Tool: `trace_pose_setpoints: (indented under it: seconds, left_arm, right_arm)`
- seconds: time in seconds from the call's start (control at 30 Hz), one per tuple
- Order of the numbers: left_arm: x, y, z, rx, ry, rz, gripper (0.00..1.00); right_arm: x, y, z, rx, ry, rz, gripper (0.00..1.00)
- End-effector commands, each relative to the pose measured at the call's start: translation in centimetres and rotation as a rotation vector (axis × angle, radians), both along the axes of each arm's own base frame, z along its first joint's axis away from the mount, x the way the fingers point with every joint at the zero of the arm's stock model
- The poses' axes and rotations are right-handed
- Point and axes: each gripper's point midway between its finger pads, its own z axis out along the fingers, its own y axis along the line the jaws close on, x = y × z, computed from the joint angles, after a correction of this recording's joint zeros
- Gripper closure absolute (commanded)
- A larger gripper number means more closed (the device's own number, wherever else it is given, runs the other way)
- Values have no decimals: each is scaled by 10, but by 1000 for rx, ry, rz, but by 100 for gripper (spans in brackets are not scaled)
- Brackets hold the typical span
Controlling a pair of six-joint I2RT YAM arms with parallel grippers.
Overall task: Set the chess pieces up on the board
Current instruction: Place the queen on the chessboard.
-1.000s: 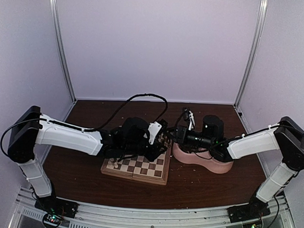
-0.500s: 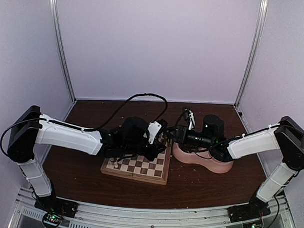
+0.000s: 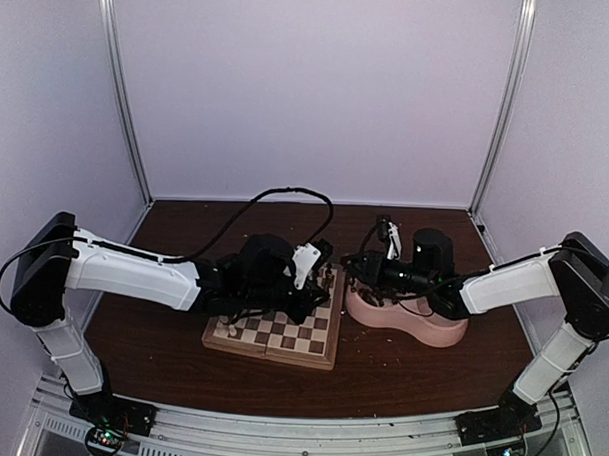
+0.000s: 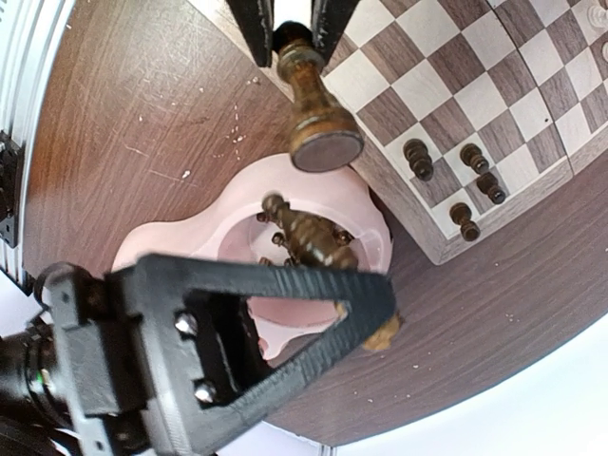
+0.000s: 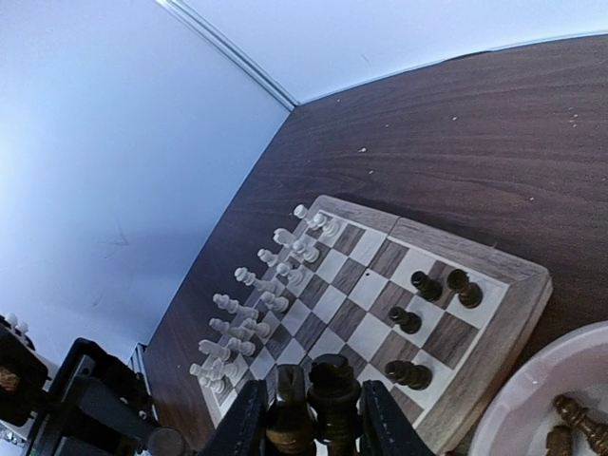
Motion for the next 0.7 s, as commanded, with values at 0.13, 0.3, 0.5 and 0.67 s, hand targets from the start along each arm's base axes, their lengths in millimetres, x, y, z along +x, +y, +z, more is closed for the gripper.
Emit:
trace_pose_setpoints:
  seconds: [0.13,0.3,0.5,0.67]
  left_arm:
    - [-1,17,15,32,-37,0,97]
    - [-7,25,5,118,-18,-24,96]
    - [-13,23,-14,199,36,-74,96]
    - [-17,26,-31,274,66,-98,96]
  right_arm:
    - [26,-41,-8,-176,-92,-134,74]
    - [34,-56,-24,-381,-134,-156,71]
    - [44,-73,-54,-568,-87,-198,69]
    - [39,-73,-52,-580,-92,-171,52]
